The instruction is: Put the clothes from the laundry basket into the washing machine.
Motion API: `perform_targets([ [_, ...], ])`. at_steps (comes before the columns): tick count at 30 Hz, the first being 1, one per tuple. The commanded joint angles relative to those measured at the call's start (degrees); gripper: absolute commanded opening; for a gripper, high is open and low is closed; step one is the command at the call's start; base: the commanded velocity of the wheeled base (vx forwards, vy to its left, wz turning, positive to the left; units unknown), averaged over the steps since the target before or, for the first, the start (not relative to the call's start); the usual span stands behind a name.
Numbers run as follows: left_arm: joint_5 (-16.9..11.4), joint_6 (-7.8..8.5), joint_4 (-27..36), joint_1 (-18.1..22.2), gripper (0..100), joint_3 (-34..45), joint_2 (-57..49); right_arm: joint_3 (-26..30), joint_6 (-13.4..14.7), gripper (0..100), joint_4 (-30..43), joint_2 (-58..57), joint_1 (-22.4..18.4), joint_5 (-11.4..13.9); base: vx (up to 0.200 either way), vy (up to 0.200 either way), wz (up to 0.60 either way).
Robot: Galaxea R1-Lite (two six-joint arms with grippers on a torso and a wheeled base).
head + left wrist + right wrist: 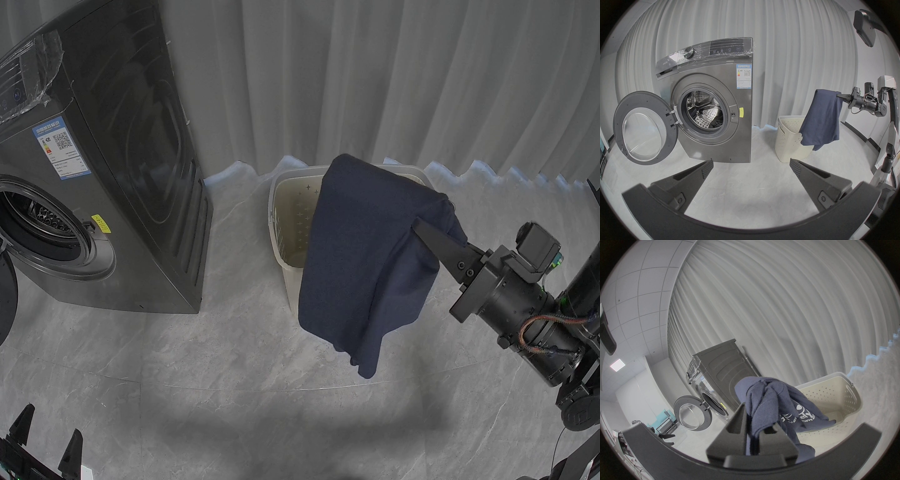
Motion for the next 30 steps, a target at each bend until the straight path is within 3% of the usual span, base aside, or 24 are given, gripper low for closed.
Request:
perform_targets([
  [1,0.05,0.00,0.00,-0.04,100,0.75,0.04,0.07,0.06,0,0.01,-0.04,0.16,-0.04,0.000,0.200,0.00],
  [30,0.05,-0.44,0.00,-0.04,100,0.84,0.04,0.42,-0.12,0,-1.14,0.22,0.25,-0.04,0.000,0.200,0.00],
])
